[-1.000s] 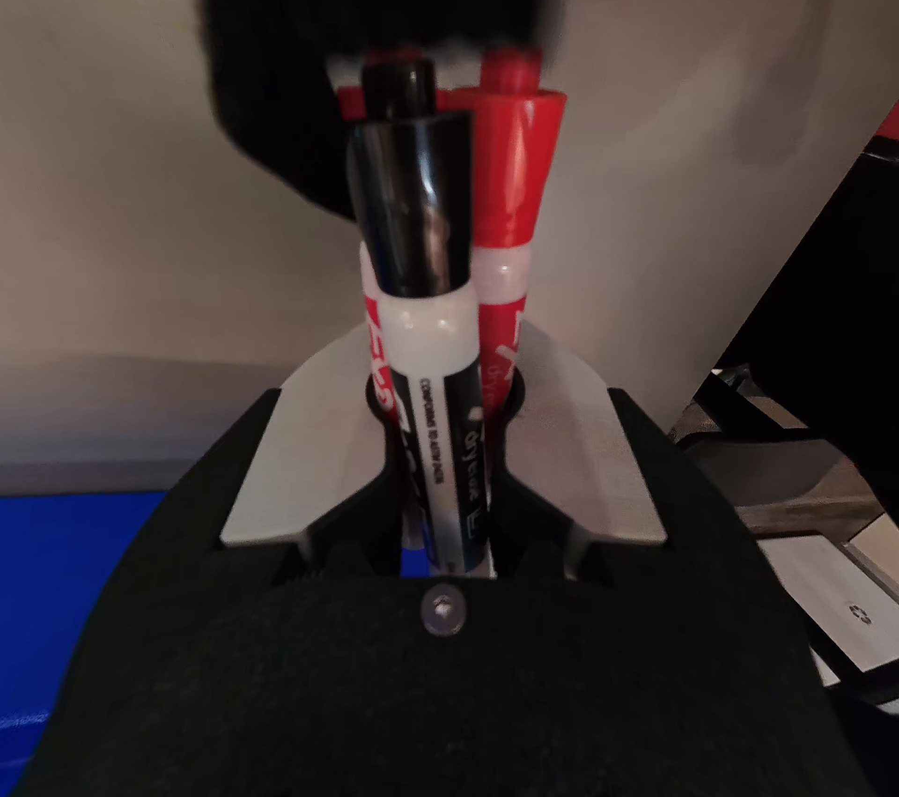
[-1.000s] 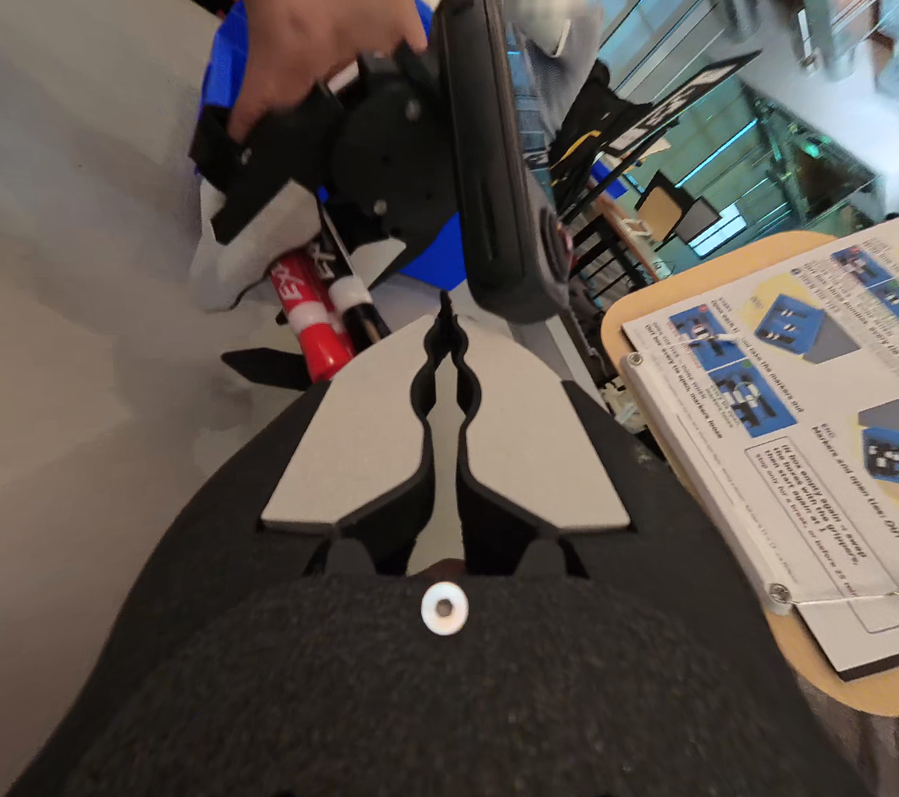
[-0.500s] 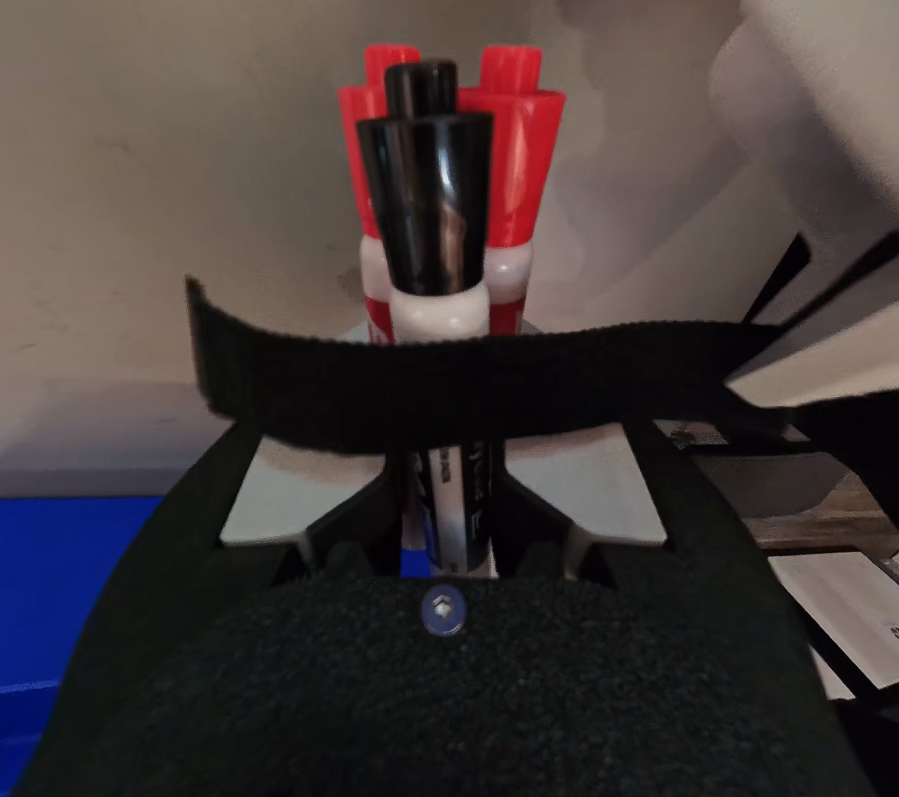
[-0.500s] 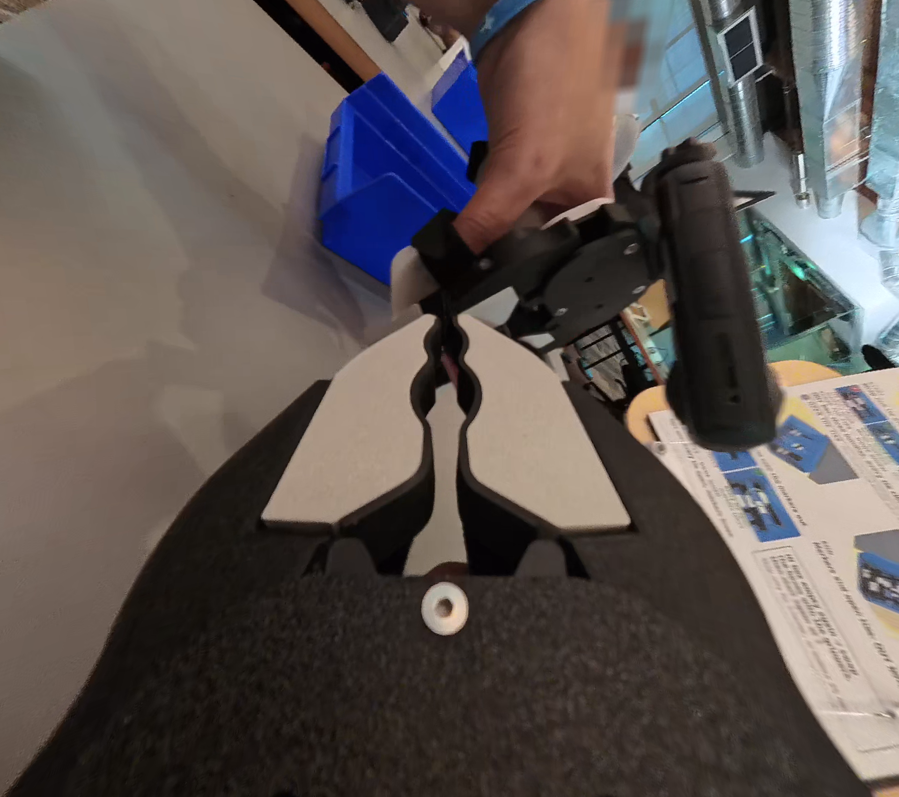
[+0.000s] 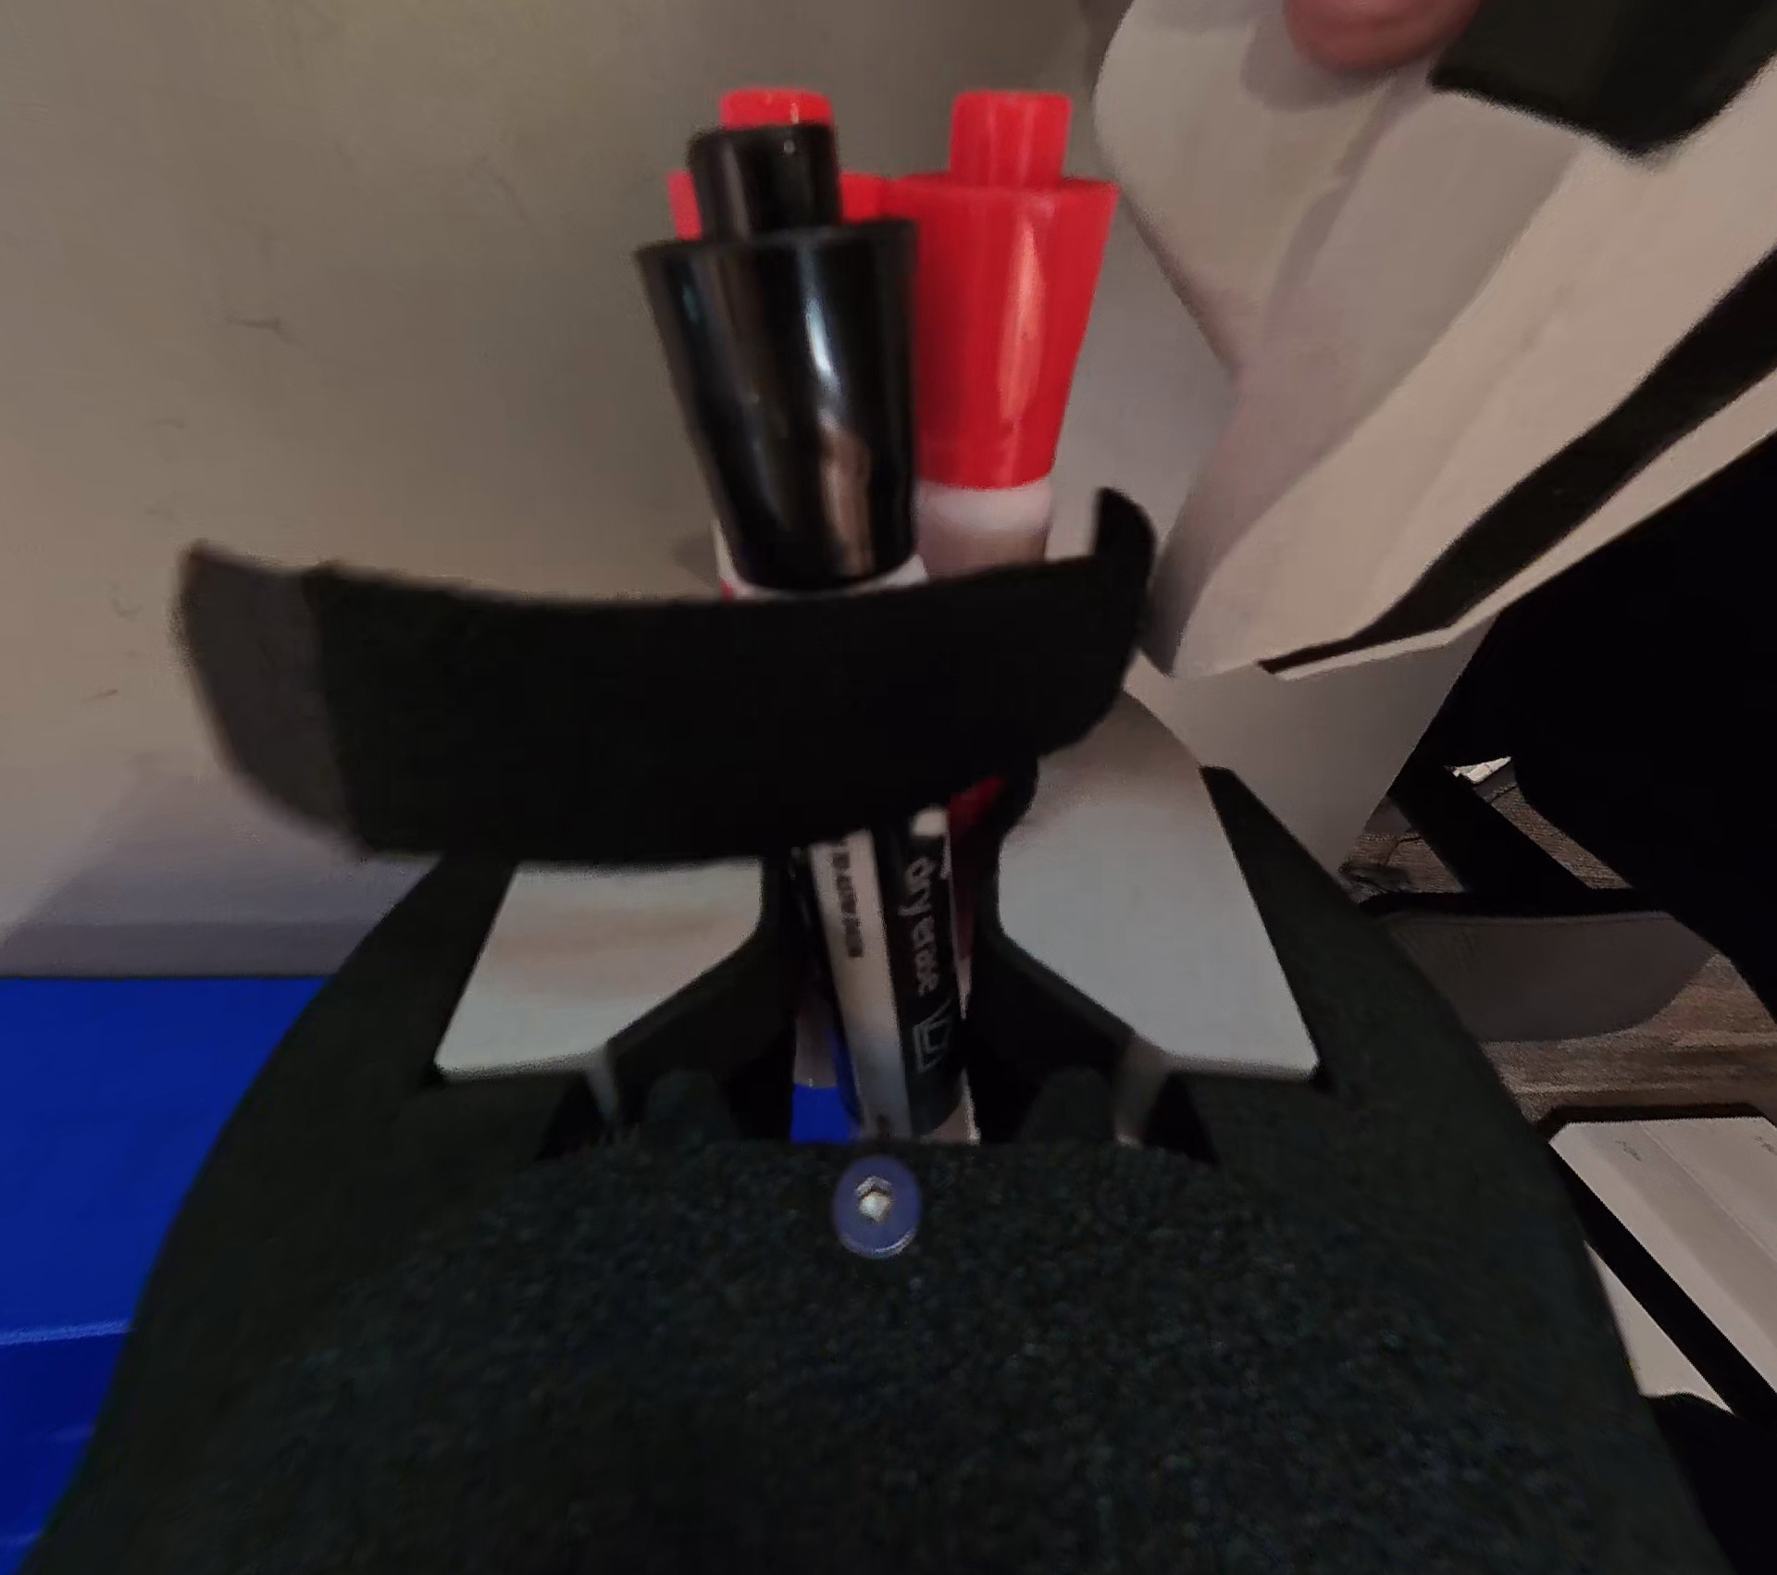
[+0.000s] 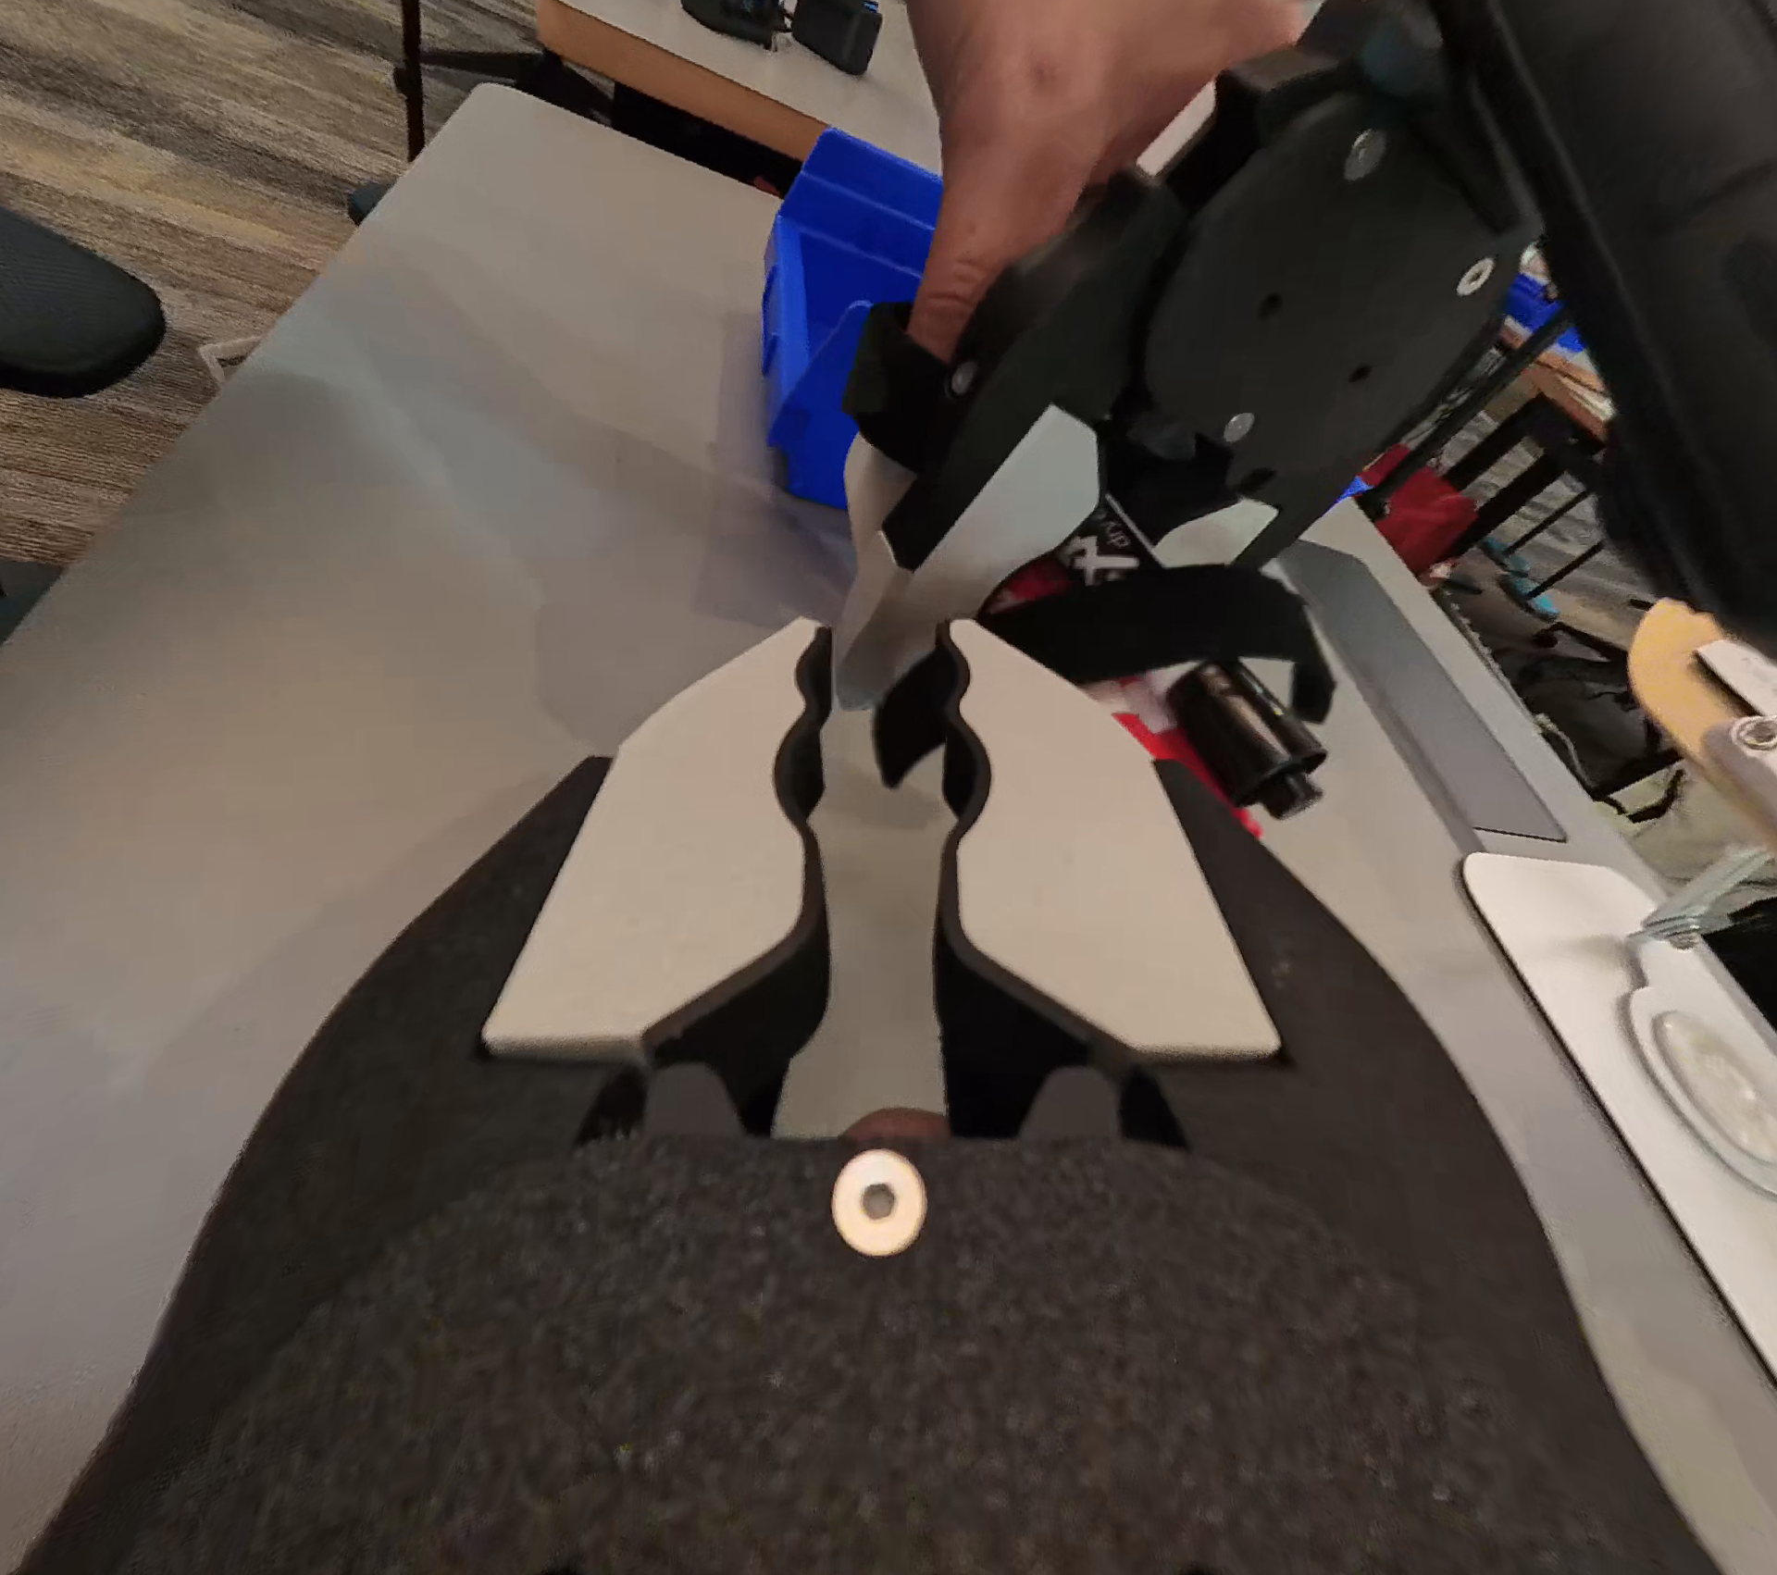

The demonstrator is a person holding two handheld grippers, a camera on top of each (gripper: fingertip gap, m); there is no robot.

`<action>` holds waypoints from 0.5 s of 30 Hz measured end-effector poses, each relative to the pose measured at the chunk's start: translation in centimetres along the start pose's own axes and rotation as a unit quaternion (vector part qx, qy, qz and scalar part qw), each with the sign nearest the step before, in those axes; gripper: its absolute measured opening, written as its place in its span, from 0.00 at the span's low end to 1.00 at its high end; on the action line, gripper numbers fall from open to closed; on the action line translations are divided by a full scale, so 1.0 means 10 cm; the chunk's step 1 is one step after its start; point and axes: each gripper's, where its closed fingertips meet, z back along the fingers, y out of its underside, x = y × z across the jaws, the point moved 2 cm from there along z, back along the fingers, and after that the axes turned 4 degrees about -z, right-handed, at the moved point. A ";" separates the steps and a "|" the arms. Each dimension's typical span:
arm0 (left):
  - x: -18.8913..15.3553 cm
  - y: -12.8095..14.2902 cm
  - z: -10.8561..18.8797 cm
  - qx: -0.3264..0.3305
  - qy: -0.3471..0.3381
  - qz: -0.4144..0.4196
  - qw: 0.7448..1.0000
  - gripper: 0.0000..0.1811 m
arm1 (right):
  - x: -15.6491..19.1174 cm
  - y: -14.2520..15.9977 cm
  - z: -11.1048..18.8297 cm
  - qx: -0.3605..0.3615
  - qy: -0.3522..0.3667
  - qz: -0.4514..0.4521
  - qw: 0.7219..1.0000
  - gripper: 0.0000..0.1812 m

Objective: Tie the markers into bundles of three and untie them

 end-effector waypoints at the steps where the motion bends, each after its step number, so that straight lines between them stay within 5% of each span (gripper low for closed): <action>1: 0.00 0.00 0.00 0.000 0.000 0.000 1.000 0.23 | 0.00 0.00 0.00 0.000 -0.003 -0.007 1.000 0.12; 15: 0.03 0.01 -0.06 -0.006 0.006 0.011 1.000 0.23 | -0.13 0.05 0.02 -0.008 0.014 -0.114 0.993 0.12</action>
